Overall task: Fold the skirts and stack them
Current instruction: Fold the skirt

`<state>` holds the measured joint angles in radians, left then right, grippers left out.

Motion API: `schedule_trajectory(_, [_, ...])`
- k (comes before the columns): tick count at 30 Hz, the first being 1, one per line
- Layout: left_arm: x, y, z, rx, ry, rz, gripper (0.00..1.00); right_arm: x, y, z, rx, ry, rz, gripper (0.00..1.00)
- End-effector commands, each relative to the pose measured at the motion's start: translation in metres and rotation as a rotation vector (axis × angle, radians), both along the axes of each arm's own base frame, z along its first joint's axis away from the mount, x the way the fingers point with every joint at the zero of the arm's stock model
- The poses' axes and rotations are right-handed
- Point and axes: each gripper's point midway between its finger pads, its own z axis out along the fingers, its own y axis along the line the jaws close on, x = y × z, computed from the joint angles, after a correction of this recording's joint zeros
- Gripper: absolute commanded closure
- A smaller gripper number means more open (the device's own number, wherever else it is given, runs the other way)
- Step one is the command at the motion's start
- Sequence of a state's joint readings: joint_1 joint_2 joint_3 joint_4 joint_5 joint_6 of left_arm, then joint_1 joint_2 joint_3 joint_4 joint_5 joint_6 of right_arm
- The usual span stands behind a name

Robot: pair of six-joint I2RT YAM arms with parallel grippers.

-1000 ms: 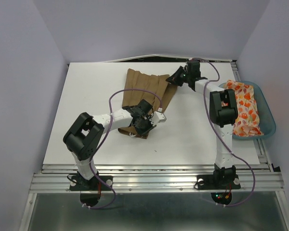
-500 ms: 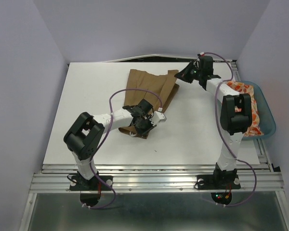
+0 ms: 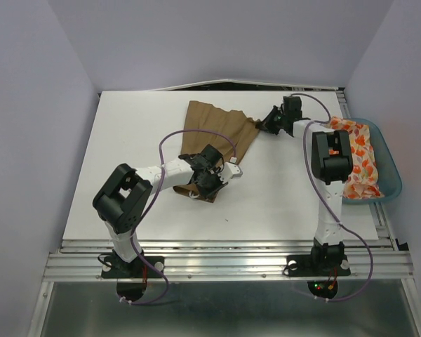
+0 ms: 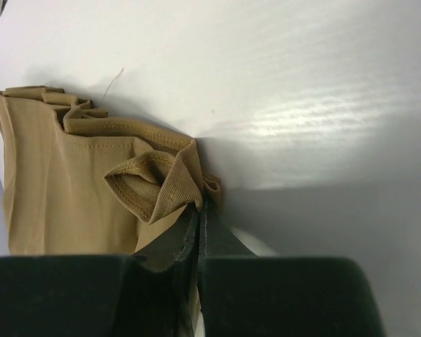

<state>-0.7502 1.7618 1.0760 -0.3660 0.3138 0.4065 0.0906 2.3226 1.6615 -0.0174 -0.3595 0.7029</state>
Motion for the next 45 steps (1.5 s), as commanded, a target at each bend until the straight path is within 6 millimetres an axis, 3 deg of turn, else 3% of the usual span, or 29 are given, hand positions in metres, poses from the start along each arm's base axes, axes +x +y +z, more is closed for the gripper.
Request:
schedule_trajectory(1, [-0.053, 0.031, -0.019, 0.132, 0.2, -0.006, 0.99, 0.035, -0.019, -0.001, -0.105, -0.083, -0.057, 0.99])
schedule_trajectory(2, [-0.052, 0.027, -0.013, 0.115, 0.187, -0.012, 0.98, 0.033, -0.019, -0.009, -0.111, -0.06, -0.051, 0.99])
schedule_trajectory(5, [-0.051, 0.006, 0.007, 0.05, 0.151, -0.037, 0.78, 0.042, -0.015, 0.006, -0.112, -0.104, -0.017, 0.95])
schedule_trajectory(6, [-0.049, -0.005, 0.019, 0.008, 0.139, -0.045, 0.61, 0.044, -0.012, 0.015, -0.105, -0.126, 0.003, 0.9])
schedule_trajectory(9, [-0.038, -0.03, 0.057, -0.106, 0.095, -0.037, 0.41, 0.042, 0.004, 0.058, -0.059, -0.206, 0.107, 0.68])
schedule_trajectory(10, [-0.034, -0.035, 0.068, -0.132, 0.078, -0.031, 0.38, 0.04, 0.007, 0.07, -0.054, -0.229, 0.13, 0.51])
schedule_trajectory(13, [-0.017, -0.053, 0.116, -0.231, -0.007, -0.01, 0.24, 0.031, 0.013, 0.114, -0.058, -0.305, 0.2, 0.26])
schedule_trajectory(14, [-0.014, -0.056, 0.129, -0.253, -0.028, -0.009, 0.2, 0.027, 0.014, 0.126, -0.064, -0.327, 0.222, 0.21])
schedule_trajectory(15, [-0.009, -0.058, 0.153, -0.288, -0.078, -0.004, 0.08, 0.021, 0.016, 0.134, -0.071, -0.334, 0.253, 0.17])
schedule_trajectory(16, [-0.006, -0.056, 0.171, -0.319, -0.126, 0.001, 0.01, 0.016, 0.015, 0.156, -0.103, -0.388, 0.286, 0.07])
schedule_trajectory(17, [0.001, -0.051, 0.182, -0.319, -0.183, 0.026, 0.01, 0.011, 0.016, 0.164, -0.112, -0.402, 0.306, 0.03])
schedule_trajectory(19, [0.007, -0.041, 0.191, -0.315, -0.261, 0.029, 0.01, -0.001, 0.018, 0.179, -0.124, -0.42, 0.354, 0.0])
schedule_trajectory(20, [0.009, -0.035, 0.191, -0.296, -0.295, 0.018, 0.01, -0.01, 0.025, 0.195, -0.122, -0.442, 0.382, 0.0])
schedule_trajectory(23, [0.015, 0.001, 0.182, -0.204, -0.431, -0.032, 0.01, -0.04, 0.061, 0.201, -0.093, -0.426, 0.5, 0.05])
schedule_trajectory(24, [0.016, 0.009, 0.176, -0.183, -0.453, -0.05, 0.01, -0.049, 0.073, 0.199, -0.08, -0.413, 0.534, 0.06])
schedule_trajectory(25, [0.015, 0.025, 0.155, -0.121, -0.473, -0.09, 0.02, -0.061, 0.086, 0.195, -0.051, -0.39, 0.581, 0.09])
schedule_trajectory(26, [0.016, 0.031, 0.16, -0.13, -0.536, -0.102, 0.03, -0.078, 0.109, 0.185, -0.03, -0.363, 0.636, 0.11])
schedule_trajectory(27, [0.011, 0.043, 0.138, -0.078, -0.538, -0.118, 0.05, -0.09, 0.123, 0.181, 0.0, -0.352, 0.689, 0.13])
schedule_trajectory(28, [0.011, 0.049, 0.141, -0.07, -0.596, -0.158, 0.06, -0.106, 0.145, 0.171, 0.011, -0.335, 0.75, 0.15])
schedule_trajectory(29, [0.015, 0.05, 0.139, -0.072, -0.642, -0.167, 0.06, -0.108, 0.146, 0.166, 0.014, -0.324, 0.764, 0.17])
schedule_trajectory(30, [0.013, 0.058, 0.123, -0.036, -0.644, -0.174, 0.06, -0.124, 0.168, 0.16, 0.024, -0.313, 0.825, 0.19])
schedule_trajectory(33, [0.019, 0.062, 0.117, -0.017, -0.726, -0.221, 0.06, -0.162, 0.207, 0.134, 0.076, -0.251, 0.974, 0.23])
schedule_trajectory(35, [0.018, 0.072, 0.096, 0.031, -0.755, -0.251, 0.06, -0.195, 0.233, 0.117, 0.122, -0.208, 1.081, 0.25])
schedule_trajectory(40, [0.02, 0.072, 0.089, 0.017, -0.822, -0.273, 0.06, -0.228, 0.254, 0.073, 0.103, -0.109, 1.146, 0.35])
schedule_trajectory(41, [0.023, 0.07, 0.095, -0.002, -0.854, -0.264, 0.05, -0.229, 0.253, 0.062, 0.102, -0.079, 1.141, 0.36])
schedule_trajectory(45, [0.016, 0.078, 0.087, 0.004, -0.906, -0.3, 0.05, -0.237, 0.244, 0.017, 0.072, 0.013, 1.129, 0.39])
